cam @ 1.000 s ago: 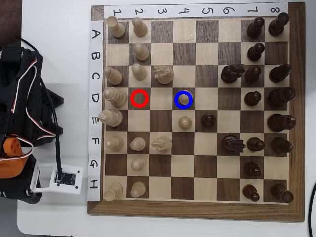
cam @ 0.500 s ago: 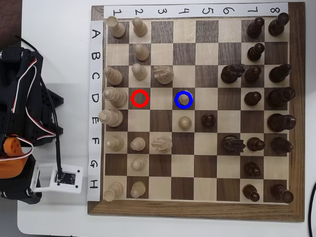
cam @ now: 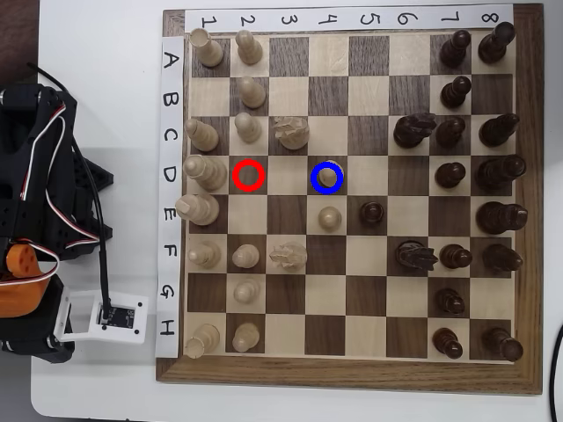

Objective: Move the piece to destination

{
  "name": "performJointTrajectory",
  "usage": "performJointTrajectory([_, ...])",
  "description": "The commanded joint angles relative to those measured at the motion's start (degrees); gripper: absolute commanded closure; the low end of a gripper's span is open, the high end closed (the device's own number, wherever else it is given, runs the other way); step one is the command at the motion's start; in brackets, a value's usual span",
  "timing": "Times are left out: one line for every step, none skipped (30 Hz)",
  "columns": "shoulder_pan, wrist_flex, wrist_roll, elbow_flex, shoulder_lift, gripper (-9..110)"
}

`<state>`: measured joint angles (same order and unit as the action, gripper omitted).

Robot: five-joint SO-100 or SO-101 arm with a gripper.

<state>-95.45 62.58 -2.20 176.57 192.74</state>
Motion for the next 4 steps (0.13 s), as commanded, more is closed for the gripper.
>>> performJointTrajectory([0.18, -0.79, -0.18, 2.64, 3.60, 101])
performJointTrajectory([0.18, -0.79, -0.18, 2.64, 3.60, 101])
performJointTrajectory([0.18, -0.79, -0.18, 2.64, 3.60, 101])
performJointTrajectory([0.18, -0.79, -0.18, 2.64, 3.60, 101])
